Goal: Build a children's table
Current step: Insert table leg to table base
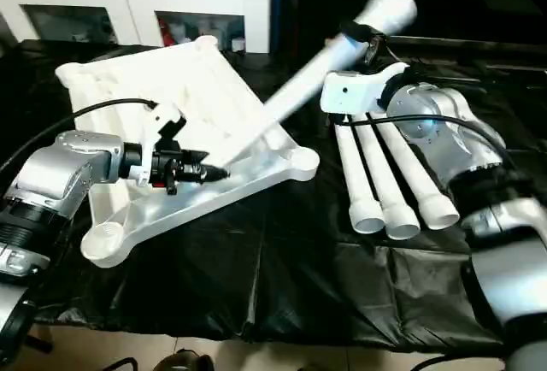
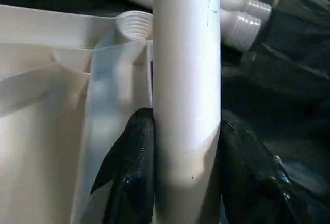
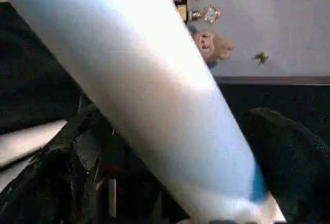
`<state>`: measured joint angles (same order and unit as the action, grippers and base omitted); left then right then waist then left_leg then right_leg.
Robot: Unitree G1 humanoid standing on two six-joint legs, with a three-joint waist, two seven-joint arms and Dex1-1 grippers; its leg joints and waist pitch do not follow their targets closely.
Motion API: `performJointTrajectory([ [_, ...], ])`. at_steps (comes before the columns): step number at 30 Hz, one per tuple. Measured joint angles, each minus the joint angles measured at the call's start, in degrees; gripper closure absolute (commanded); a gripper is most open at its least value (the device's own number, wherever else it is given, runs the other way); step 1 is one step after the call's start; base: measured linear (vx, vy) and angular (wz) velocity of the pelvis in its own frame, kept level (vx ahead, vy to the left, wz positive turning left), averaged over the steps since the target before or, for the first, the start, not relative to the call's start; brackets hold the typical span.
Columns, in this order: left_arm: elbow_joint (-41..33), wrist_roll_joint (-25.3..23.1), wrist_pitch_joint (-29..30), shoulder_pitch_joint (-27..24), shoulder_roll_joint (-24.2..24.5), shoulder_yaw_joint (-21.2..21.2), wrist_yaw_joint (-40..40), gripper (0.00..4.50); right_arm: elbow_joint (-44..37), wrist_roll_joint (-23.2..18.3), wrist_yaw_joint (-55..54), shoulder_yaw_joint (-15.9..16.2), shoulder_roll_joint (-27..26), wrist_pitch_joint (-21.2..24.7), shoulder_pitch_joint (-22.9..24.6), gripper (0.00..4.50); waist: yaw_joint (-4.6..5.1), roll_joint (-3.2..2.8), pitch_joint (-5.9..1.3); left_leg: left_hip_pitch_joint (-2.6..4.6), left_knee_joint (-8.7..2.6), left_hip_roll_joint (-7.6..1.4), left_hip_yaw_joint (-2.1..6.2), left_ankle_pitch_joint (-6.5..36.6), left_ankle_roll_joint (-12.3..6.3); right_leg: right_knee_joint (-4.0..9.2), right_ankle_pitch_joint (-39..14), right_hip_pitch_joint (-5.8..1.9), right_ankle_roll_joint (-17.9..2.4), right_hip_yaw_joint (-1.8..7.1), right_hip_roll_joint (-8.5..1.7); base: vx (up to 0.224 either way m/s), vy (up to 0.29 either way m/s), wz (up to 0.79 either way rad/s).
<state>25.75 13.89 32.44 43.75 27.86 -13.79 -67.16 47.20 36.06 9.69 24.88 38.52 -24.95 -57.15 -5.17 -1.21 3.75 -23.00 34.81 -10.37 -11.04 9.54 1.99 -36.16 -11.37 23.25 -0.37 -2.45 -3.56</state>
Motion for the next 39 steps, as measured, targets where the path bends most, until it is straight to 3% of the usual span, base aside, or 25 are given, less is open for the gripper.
performJointTrajectory([
  [3,0.0,-0.4,-0.3,0.0,0.5,-0.3,-0.9,3.1,3.2,1.1,-0.2,0.9,0.0,-2.1,-0.6,0.0,0.14,0.02,0.01,0.0,0.02,0.0,-0.01,0.0,-0.01,0.0,0.0,0.0,0.0,0.01,0.0,0.0,0.0,0.0],
  [5,0.0,-1.0,-0.7,0.0,1.1,-0.6,-1.3,3.1,4.6,1.4,0.9,1.6,0.0,-3.0,-0.7,0.38,0.25,0.02,0.01,0.0,0.03,0.0,-0.01,0.0,-0.01,-0.01,0.0,0.0,0.0,0.01,0.0,0.0,0.0,0.0],
  [8,-0.1,-1.3,-1.7,0.0,1.9,-0.8,-2.2,3.1,6.8,1.7,2.7,2.5,-0.2,-3.7,-0.6,0.45,0.22,0.07,0.05,-0.01,0.05,-0.01,-0.01,0.0,-0.01,-0.03,0.0,0.0,0.0,0.01,0.01,0.0,0.0,0.0],
  [25,0.0,-2.7,-4.9,0.0,5.5,-1.2,-6.3,3.1,12.4,1.7,4.6,2.6,-1.3,-7.3,-0.6,2.0,0.17,0.13,0.08,-0.03,0.17,-0.04,-0.04,0.0,-0.08,-0.07,0.0,0.0,0.0,0.02,0.01,0.0,0.0,0.0],
  [29,1.0,-3.1,-6.2,1.4,5.8,-1.1,-6.7,3.1,13.0,1.6,5.4,2.6,-1.5,-7.4,-0.6,2.27,0.05,0.46,0.28,-0.03,0.21,-0.08,-0.04,0.0,-0.07,-0.12,0.0,0.0,0.0,0.0,0.02,0.0,0.0,0.0],
  [35,1.7,-3.4,-8.3,2.2,6.6,-0.1,-7.5,3.1,14.2,0.0,6.2,2.0,-2.6,-7.3,1.6,2.45,0.11,0.49,0.28,-0.04,0.26,-0.07,-0.09,0.1,-0.13,-0.12,0.0,0.0,0.0,0.05,0.02,0.0,0.0,0.0],
  [36,1.9,-3.5,-8.8,2.2,6.7,0.0,-7.5,2.75,14.2,-0.1,6.6,2.0,-2.6,-7.3,1.8,2.46,0.11,0.49,0.28,-0.04,0.26,-0.08,-0.09,0.1,-0.13,-0.12,0.0,0.0,0.0,0.04,0.02,0.0,0.0,0.0],
  [39,5.2,-3.5,-10.3,4.4,5.2,0.9,-6.4,2.37,14.5,-1.0,8.0,0.7,-2.4,-6.8,2.2,2.51,-0.11,0.49,0.28,-0.05,0.32,-0.08,-0.09,0.1,-0.13,-0.15,0.0,-0.01,-0.1,0.03,0.02,0.0,0.0,0.0],
])
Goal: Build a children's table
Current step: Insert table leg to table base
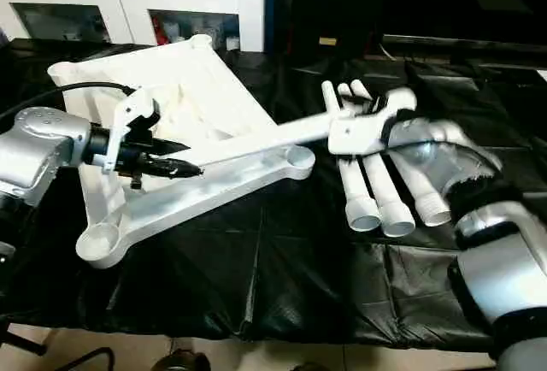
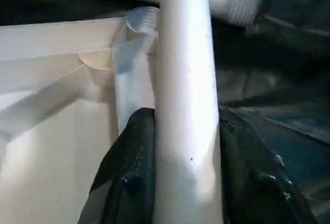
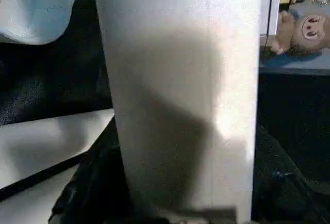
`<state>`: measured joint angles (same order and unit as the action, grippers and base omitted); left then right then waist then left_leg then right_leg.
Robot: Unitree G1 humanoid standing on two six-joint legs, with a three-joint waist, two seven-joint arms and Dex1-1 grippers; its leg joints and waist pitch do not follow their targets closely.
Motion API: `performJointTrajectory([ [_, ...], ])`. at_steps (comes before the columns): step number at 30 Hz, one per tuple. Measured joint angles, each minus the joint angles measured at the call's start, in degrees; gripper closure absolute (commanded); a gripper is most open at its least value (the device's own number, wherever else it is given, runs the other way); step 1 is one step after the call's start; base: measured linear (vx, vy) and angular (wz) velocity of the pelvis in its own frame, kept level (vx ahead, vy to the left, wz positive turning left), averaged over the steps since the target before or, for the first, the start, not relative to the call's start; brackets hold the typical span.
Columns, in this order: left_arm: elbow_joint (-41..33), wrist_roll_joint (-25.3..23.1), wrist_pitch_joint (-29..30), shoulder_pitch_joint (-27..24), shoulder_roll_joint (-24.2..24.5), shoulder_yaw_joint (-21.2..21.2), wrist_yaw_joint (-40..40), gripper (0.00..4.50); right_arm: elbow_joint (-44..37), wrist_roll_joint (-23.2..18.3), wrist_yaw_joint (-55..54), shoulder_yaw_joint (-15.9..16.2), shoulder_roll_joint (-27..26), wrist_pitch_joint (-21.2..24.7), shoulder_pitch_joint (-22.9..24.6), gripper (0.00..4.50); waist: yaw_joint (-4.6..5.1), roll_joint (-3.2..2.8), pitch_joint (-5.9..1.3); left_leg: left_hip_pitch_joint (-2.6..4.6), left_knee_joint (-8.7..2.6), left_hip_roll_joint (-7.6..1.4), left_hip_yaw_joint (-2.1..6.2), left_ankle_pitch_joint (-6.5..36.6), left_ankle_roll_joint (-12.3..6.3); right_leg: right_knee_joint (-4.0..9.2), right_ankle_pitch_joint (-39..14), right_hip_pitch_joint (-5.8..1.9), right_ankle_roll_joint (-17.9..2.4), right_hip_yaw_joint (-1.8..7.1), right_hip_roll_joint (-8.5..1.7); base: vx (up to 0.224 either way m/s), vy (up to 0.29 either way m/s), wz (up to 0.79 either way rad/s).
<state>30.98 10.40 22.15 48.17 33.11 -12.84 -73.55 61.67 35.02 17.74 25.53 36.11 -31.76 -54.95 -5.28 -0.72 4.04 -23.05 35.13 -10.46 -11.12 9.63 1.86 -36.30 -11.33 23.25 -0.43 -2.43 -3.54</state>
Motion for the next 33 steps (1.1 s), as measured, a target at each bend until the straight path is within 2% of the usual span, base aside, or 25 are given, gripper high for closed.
performJointTrajectory([
  [6,5.0,2.0,-2.7,4.4,-1.1,5.3,2.3,2.24,0.0,-3.9,1.6,-2.7,-0.6,0.7,1.3,2.59,0.18,-0.12,0.0,0.0,0.1,0.0,-0.02,0.0,-0.05,0.0,0.0,-0.02,-0.1,0.04,-0.01,0.0,0.0,0.0],
  [13,13.4,5.2,-3.2,7.2,-4.2,10.0,3.9,2.24,-1.9,-6.7,3.1,-6.1,-1.2,4.3,2.5,2.61,0.11,-0.1,0.0,0.01,0.17,-0.08,-0.02,0.0,-0.05,-0.07,0.0,-0.02,-0.1,-0.01,0.02,0.0,0.0,0.0],
  [15,16.9,8.7,-2.6,8.2,-4.8,17.1,12.9,2.24,-1.8,-11.1,4.0,-8.7,-3.5,5.4,4.7,2.61,0.2,-0.02,0.04,-0.04,0.36,-0.21,-0.03,0.1,-0.08,-0.19,0.0,0.01,-0.1,-0.04,0.09,0.0,0.0,0.0],
  [17,17.5,10.1,-2.5,9.0,-3.8,20.9,17.2,2.24,-1.7,-15.3,5.3,-11.5,-4.8,7.2,8.5,2.64,0.12,-0.07,0.02,-0.02,0.4,-0.24,-0.04,0.1,-0.12,-0.16,0.0,-0.03,-0.1,-0.06,0.09,0.0,0.0,0.0],
  [20,17.5,10.3,-2.3,8.6,-4.0,21.9,18.3,2.24,-1.2,-17.7,6.1,-12.9,-5.7,8.5,10.1,2.65,-0.04,-0.19,0.08,-0.03,0.48,-0.24,-0.11,0.1,-0.14,-0.2,0.1,-0.02,-0.1,-0.05,0.05,0.0,0.0,0.0],
  [26,17.7,10.1,-3.3,8.2,-5.2,20.9,18.1,2.24,-4.3,-21.7,7.9,-15.1,-7.8,9.2,11.3,2.65,-0.1,-0.16,0.07,-0.02,0.57,-0.3,-0.15,0.1,-0.14,-0.25,0.1,-0.05,-0.2,-0.06,0.05,0.0,0.0,0.0],
  [27,17.6,10.0,-3.5,8.2,-5.4,20.9,18.3,2.24,-5.5,-24.2,9.0,-17.0,-9.0,10.6,12.1,2.65,-0.11,-0.14,0.06,-0.01,0.58,-0.33,-0.15,0.1,-0.14,-0.26,0.1,-0.06,-0.2,-0.07,0.06,0.0,0.0,0.0],
  [28,17.4,10.0,-3.3,8.1,-6.1,21.0,19.1,1.97,-7.2,-26.6,10.1,-18.7,-10.4,12.4,12.7,2.65,-0.14,-0.15,0.06,-0.02,0.57,-0.33,-0.15,0.1,-0.14,-0.27,0.1,-0.06,-0.2,-0.07,0.06,0.0,0.0,0.0],
  [29,16.8,10.1,-2.5,8.0,-7.4,21.1,20.3,1.97,-9.9,-30.1,11.4,-20.5,-12.2,14.8,12.9,2.65,-0.27,-0.14,0.07,-0.01,0.58,-0.33,-0.16,0.1,-0.14,-0.29,0.1,-0.05,-0.2,-0.06,0.06,0.0,0.0,0.0],
  [33,13.6,11.4,1.1,7.4,-13.3,21.2,24.1,1.63,-19.8,-41.7,17.1,-23.9,-17.7,23.1,13.0,2.65,-0.64,-0.11,0.06,0.0,0.6,-0.37,-0.18,0.1,-0.15,-0.35,0.1,-0.03,-0.2,-0.08,0.06,0.0,0.0,0.0],
])
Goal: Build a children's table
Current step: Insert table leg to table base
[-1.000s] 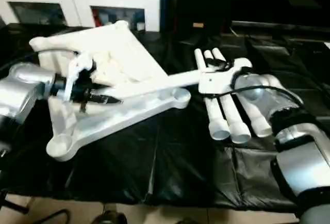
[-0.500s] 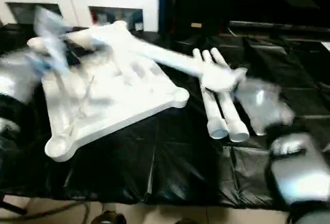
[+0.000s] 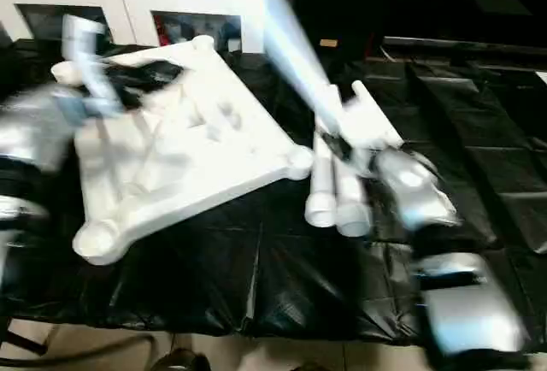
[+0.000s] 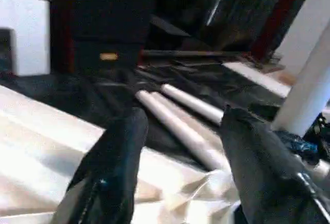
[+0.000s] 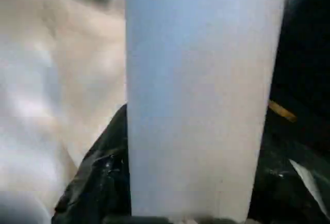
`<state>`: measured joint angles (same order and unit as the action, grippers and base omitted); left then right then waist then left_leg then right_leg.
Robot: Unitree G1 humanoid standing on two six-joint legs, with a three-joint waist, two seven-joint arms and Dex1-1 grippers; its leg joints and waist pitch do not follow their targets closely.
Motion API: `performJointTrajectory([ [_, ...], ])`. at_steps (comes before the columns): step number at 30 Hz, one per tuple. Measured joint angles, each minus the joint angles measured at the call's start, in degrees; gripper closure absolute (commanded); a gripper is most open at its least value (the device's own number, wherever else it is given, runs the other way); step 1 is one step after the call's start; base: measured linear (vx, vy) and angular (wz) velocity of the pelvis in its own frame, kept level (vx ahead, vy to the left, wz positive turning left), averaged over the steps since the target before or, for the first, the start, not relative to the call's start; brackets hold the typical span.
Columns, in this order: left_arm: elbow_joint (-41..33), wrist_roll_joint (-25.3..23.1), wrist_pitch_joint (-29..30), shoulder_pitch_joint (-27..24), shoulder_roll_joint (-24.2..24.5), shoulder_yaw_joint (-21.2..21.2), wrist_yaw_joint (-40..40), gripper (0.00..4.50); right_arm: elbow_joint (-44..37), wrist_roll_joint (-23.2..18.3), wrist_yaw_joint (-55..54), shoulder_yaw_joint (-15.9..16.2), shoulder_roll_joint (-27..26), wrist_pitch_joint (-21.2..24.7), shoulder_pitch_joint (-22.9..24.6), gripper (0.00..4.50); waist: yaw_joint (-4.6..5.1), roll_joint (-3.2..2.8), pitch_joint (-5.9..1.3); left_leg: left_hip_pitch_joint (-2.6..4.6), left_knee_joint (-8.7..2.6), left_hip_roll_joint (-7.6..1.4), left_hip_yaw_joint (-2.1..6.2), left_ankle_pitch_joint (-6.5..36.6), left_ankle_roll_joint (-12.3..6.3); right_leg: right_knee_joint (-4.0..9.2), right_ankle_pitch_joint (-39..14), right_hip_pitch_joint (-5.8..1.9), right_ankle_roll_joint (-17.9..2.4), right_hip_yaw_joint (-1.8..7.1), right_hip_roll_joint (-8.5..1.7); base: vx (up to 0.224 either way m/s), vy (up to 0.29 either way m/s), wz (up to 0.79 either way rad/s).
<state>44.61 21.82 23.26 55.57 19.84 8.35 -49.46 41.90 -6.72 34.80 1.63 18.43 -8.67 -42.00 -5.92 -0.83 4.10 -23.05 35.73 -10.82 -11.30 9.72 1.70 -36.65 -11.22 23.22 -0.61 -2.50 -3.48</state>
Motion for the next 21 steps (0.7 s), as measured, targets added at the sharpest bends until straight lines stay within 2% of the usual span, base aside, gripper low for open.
performJointTrajectory([
  [5,-4.7,2.0,1.3,-2.2,-2.8,-0.1,1.0,1.32,-5.2,-7.2,3.5,-2.1,-0.6,7.3,-0.1,2.65,-0.98,0.05,0.0,-0.03,0.0,-0.02,0.0,0.0,0.0,0.01,0.0,0.01,0.0,-0.04,-0.01,0.0,0.0,0.0],
  [7,-7.3,3.6,2.4,-2.7,-5.3,0.3,1.3,1.18,-9.6,-10.8,7.0,-2.4,0.0,14.0,0.8,2.65,-1.61,0.05,0.0,-0.04,0.0,-0.01,-0.03,0.0,0.0,0.07,0.0,-0.03,0.0,-0.04,-0.03,0.0,0.0,0.0],
  [9,-11.0,6.9,5.0,-2.9,-8.6,0.5,0.9,1.01,-15.6,-15.2,12.1,-1.7,0.8,23.1,2.4,2.65,-2.41,0.08,0.01,-0.04,0.03,-0.02,-0.06,0.0,-0.03,0.15,0.0,-0.1,0.0,-0.04,-0.04,0.0,0.0,0.0],
  [11,-12.9,8.8,7.0,-2.8,-10.2,-0.1,0.4,0.96,-18.8,-17.8,14.3,-0.7,0.5,27.8,3.2,2.65,-2.38,0.08,0.01,-0.04,0.03,-0.02,-0.09,0.0,-0.03,0.12,0.0,-0.07,0.0,-0.03,-0.06,0.0,0.0,0.0],
  [18,-16.1,9.9,11.2,-3.0,-12.6,-0.6,1.5,0.22,-28.3,-28.1,15.9,-1.6,1.6,40.3,7.2,2.65,-2.38,0.06,0.01,-0.02,0.0,-0.04,-0.07,0.0,0.0,0.1,0.0,-0.06,0.0,-0.05,-0.05,0.0,0.0,0.0],
  [21,-18.7,10.3,12.5,-3.3,-13.6,-0.9,2.5,0.06,-32.2,-29.6,16.0,-2.9,2.2,44.2,8.2,2.65,-2.33,0.06,0.01,-0.02,0.0,-0.03,-0.07,0.0,0.0,0.16,0.0,-0.08,0.0,-0.04,-0.05,0.0,0.0,0.0],
])
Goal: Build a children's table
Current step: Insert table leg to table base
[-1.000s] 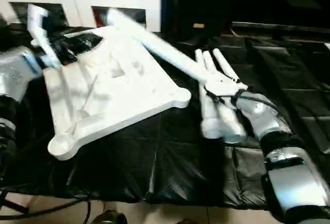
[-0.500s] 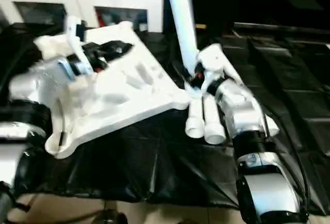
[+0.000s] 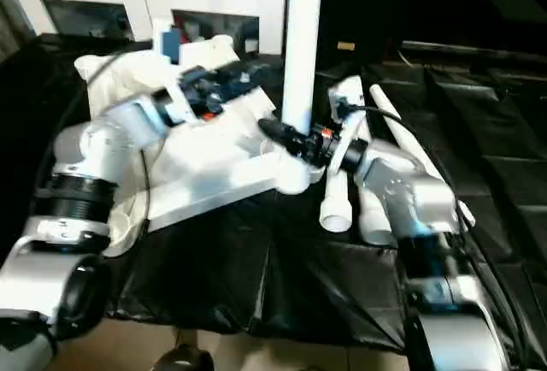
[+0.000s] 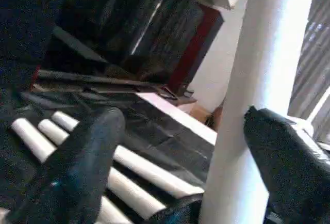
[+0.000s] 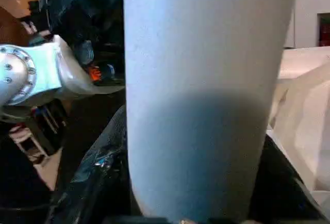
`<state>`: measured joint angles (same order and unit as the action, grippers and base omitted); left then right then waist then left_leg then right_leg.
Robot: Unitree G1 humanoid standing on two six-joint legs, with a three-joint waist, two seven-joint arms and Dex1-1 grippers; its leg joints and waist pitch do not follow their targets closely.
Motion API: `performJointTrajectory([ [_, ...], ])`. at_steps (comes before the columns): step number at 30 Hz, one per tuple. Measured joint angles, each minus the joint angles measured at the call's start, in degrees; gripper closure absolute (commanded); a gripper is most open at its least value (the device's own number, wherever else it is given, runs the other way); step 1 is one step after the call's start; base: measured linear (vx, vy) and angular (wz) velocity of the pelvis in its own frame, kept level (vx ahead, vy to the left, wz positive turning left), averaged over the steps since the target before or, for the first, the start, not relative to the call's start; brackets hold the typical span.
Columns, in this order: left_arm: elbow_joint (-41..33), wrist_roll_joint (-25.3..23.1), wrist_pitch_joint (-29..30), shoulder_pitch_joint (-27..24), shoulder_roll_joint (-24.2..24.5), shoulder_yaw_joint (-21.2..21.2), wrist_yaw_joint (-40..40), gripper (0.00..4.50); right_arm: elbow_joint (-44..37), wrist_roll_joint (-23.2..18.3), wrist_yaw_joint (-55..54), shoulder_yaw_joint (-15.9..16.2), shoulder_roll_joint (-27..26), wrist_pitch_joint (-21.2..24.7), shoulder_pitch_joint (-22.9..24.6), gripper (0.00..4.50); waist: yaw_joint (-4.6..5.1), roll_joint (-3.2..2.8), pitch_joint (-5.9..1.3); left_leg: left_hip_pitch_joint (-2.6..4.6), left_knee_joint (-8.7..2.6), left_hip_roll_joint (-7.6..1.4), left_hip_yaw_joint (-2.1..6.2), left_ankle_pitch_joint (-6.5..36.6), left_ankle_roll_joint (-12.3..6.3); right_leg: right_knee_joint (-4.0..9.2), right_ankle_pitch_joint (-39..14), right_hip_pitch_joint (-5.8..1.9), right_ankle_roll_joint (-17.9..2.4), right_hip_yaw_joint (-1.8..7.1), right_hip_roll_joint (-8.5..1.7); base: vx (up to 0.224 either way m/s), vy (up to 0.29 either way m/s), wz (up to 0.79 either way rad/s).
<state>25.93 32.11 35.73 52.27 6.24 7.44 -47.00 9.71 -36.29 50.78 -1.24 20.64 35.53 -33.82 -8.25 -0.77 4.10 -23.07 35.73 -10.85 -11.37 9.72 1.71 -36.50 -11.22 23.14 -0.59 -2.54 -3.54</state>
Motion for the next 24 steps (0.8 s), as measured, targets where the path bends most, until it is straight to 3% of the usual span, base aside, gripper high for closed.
performJointTrajectory([
  [11,-4.3,1.2,2.0,-0.5,-2.4,-3.4,0.1,0.0,-4.4,-0.3,-0.4,1.8,0.6,5.3,0.6,2.65,0.07,0.0,0.0,0.0,-0.07,0.0,0.0,0.0,0.01,0.06,0.0,0.01,0.0,-0.01,0.0,0.0,0.0,0.0],
  [15,-3.6,1.9,2.0,-0.2,-2.3,-1.3,1.6,0.0,-4.5,0.0,-1.1,1.8,0.7,5.5,0.6,2.65,0.12,0.01,0.0,0.0,-0.09,0.0,0.0,0.0,0.01,0.08,0.0,0.01,0.0,-0.01,0.0,0.0,0.0,0.0],
  [19,-3.3,7.0,7.4,0.3,-0.4,1.8,-0.7,0.0,-4.5,-0.1,-1.3,1.7,0.6,5.7,0.5,2.65,0.13,0.02,0.0,0.0,-0.12,0.0,0.0,0.0,0.01,0.1,0.0,0.02,0.0,-0.02,0.01,0.0,0.0,0.0],
  [24,-5.5,7.4,10.0,0.0,0.7,-2.7,-6.9,0.0,-4.8,-0.2,1.9,2.8,1.2,6.9,0.5,2.65,-0.28,0.02,0.0,-0.06,-0.18,0.06,-0.01,0.0,-0.01,0.32,0.0,-0.04,0.0,-0.01,-0.01,0.0,0.0,0.0],
])
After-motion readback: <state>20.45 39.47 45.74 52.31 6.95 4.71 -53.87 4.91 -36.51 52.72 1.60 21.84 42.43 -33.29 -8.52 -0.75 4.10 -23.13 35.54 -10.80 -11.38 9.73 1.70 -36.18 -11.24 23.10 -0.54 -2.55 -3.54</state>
